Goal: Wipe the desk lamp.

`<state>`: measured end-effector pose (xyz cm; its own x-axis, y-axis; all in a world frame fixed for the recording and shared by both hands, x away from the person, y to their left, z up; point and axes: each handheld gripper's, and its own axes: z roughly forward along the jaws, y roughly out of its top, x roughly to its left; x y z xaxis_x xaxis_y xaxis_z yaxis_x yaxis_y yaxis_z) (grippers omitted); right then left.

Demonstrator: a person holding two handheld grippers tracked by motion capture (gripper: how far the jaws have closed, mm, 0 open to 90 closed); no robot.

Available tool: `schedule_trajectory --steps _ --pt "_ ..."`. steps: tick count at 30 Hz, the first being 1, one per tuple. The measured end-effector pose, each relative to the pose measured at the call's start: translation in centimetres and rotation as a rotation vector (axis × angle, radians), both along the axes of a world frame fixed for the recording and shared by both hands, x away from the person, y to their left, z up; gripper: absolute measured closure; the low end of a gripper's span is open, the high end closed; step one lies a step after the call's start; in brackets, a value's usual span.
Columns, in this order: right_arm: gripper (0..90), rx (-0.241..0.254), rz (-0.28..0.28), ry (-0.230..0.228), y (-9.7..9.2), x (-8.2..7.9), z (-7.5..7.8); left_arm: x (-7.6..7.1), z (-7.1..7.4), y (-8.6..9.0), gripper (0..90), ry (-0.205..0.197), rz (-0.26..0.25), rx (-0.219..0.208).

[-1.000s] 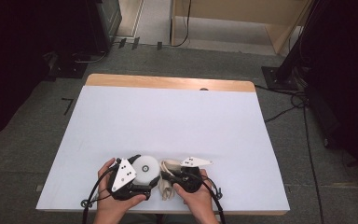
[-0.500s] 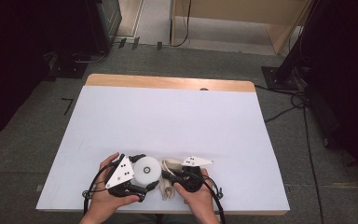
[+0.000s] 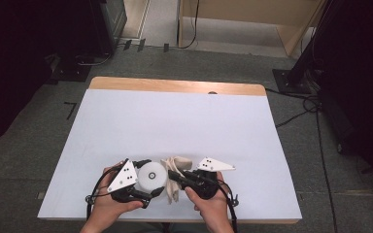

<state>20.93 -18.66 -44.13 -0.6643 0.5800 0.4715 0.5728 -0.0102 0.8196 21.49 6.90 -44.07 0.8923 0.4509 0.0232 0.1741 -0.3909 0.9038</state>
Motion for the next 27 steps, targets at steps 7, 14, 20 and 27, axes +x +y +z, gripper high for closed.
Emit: schedule_trajectory --steps 7,14,20,27 --pt "80.7 -0.015 0.003 0.014 0.1 -0.1 -0.4 0.0 0.1 0.0 9.1 0.001 -0.002 0.006" --pt "80.8 -0.082 0.005 0.081 0.5 0.4 -3.2 -0.1 0.1 -0.1 9.0 0.005 0.005 0.014" --pt "80.7 -0.125 0.002 0.126 0.7 0.6 -4.9 0.0 0.1 -0.1 9.0 0.006 0.004 0.005" --pt "80.7 -0.148 0.028 0.189 0.8 1.4 -6.0 0.2 0.1 -0.1 9.0 0.008 -0.002 -0.001"
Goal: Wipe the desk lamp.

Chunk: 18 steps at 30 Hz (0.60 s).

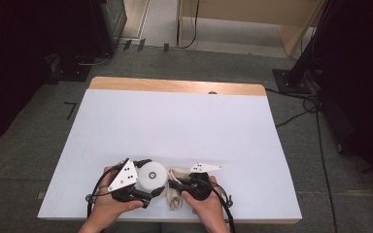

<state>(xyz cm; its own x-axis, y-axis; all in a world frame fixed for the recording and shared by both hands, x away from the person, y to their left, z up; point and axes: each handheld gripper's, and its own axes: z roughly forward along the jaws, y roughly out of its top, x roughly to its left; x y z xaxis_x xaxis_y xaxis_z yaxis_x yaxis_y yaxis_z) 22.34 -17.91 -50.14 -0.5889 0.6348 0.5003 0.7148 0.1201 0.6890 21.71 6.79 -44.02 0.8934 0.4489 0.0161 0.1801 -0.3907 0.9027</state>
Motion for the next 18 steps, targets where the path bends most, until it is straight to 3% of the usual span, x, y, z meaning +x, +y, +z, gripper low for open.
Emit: schedule_trajectory --steps 5,15,18 --pt "81.2 0.009 -0.007 -0.016 0.0 -0.2 0.8 0.0 0.0 0.0 9.0 0.0 -0.006 0.006" --pt "81.2 0.128 -0.017 -0.174 -0.4 -0.6 6.0 -0.5 -0.1 0.2 9.0 -0.01 0.016 -0.001" --pt "81.2 0.139 -0.015 -0.206 -0.7 -0.8 7.1 -0.5 -0.1 0.1 9.0 -0.006 0.017 0.001"
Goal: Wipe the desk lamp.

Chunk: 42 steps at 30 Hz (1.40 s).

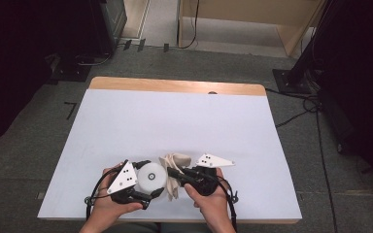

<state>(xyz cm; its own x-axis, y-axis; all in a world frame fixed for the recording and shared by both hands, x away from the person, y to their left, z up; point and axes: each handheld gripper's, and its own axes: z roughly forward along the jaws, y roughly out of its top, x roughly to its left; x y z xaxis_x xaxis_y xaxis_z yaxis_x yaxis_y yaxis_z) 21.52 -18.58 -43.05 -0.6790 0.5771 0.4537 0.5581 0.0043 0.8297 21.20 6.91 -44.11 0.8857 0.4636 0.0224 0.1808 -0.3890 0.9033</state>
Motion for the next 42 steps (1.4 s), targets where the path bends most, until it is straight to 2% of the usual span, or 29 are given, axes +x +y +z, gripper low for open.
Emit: schedule_trajectory --steps 4,10,16,18,21,25,28,31,32,34,37,40,42 --pt "81.2 0.0 0.004 -0.008 -0.3 -0.3 0.4 0.0 0.1 -0.1 8.9 0.002 -0.001 0.006" --pt "81.3 -0.016 0.017 0.018 0.1 -0.1 -0.8 0.2 0.0 0.0 8.9 0.006 -0.011 -0.001" --pt "81.3 -0.039 0.023 0.105 0.3 0.7 -3.5 0.2 0.0 0.1 8.9 0.006 -0.015 0.003" --pt "81.3 -0.066 0.021 0.146 0.5 1.0 -4.7 0.2 0.0 0.0 8.9 0.007 -0.015 0.004" --pt "81.3 -0.099 0.021 0.178 0.6 1.1 -6.0 0.2 0.0 0.0 8.9 0.008 -0.013 0.0" --pt "80.9 -0.113 0.028 0.215 0.6 1.5 -7.2 0.3 -0.1 0.0 8.8 0.019 -0.007 -0.007" --pt "80.8 -0.112 0.03 0.219 0.6 1.5 -7.3 0.3 -0.1 0.0 8.3 0.037 -0.005 -0.011" --pt "80.7 -0.125 0.028 0.204 0.8 1.6 -7.2 0.4 0.2 0.3 7.0 0.078 0.003 -0.057" --pt "80.7 -0.128 0.027 0.201 0.8 1.6 -7.2 0.4 0.4 0.4 5.8 0.086 0.017 -0.072" --pt "80.7 -0.125 0.028 0.204 0.8 1.6 -7.3 0.0 0.9 0.5 2.7 0.084 0.038 -0.076" --pt "80.4 -0.131 0.026 0.195 0.7 1.6 -7.2 -1.1 1.1 0.4 0.4 0.061 0.097 -0.032" --pt "80.3 -0.132 0.024 0.187 0.6 1.8 -7.2 -2.4 0.8 -0.1 0.4 0.043 0.166 0.006" --pt "80.3 -0.131 0.021 0.188 0.5 2.0 -7.1 -2.9 0.4 -0.5 0.5 0.057 0.219 0.018"
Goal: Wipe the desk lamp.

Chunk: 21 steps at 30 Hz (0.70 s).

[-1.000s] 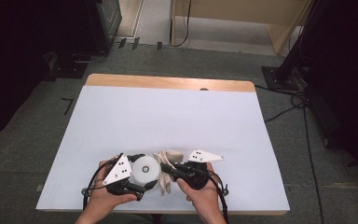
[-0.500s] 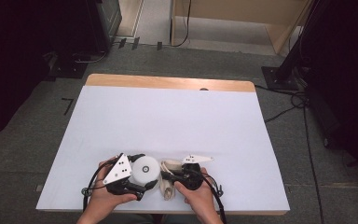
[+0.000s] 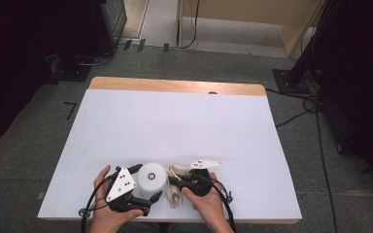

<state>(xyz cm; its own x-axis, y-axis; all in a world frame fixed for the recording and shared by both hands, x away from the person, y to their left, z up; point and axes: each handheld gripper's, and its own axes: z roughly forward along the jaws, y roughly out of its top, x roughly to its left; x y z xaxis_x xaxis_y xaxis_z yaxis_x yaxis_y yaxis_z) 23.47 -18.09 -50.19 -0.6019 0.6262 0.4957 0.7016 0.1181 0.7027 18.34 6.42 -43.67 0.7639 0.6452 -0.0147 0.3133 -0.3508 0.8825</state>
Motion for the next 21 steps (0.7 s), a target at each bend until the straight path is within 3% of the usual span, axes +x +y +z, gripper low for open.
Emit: schedule_trajectory --steps 2,5,9,15,21 --pt "80.2 0.001 -0.003 -0.001 -0.1 0.1 0.1 -0.1 -0.3 -0.4 0.7 0.035 0.051 0.006" --pt "80.1 -0.008 -0.001 -0.009 0.0 0.1 0.2 -0.4 -0.8 -0.8 4.4 0.036 0.114 0.012" --pt "80.1 -0.005 -0.005 -0.012 0.0 0.2 0.2 -0.2 -1.4 -1.2 6.7 0.031 0.129 0.03" --pt "80.1 -0.005 -0.016 -0.018 -0.1 0.1 0.4 0.6 -1.2 -1.2 8.5 0.018 0.075 0.045" --pt "80.1 0.021 -0.056 -0.038 -1.4 -0.4 1.2 2.5 -1.1 -0.8 8.6 0.006 -0.003 0.053"
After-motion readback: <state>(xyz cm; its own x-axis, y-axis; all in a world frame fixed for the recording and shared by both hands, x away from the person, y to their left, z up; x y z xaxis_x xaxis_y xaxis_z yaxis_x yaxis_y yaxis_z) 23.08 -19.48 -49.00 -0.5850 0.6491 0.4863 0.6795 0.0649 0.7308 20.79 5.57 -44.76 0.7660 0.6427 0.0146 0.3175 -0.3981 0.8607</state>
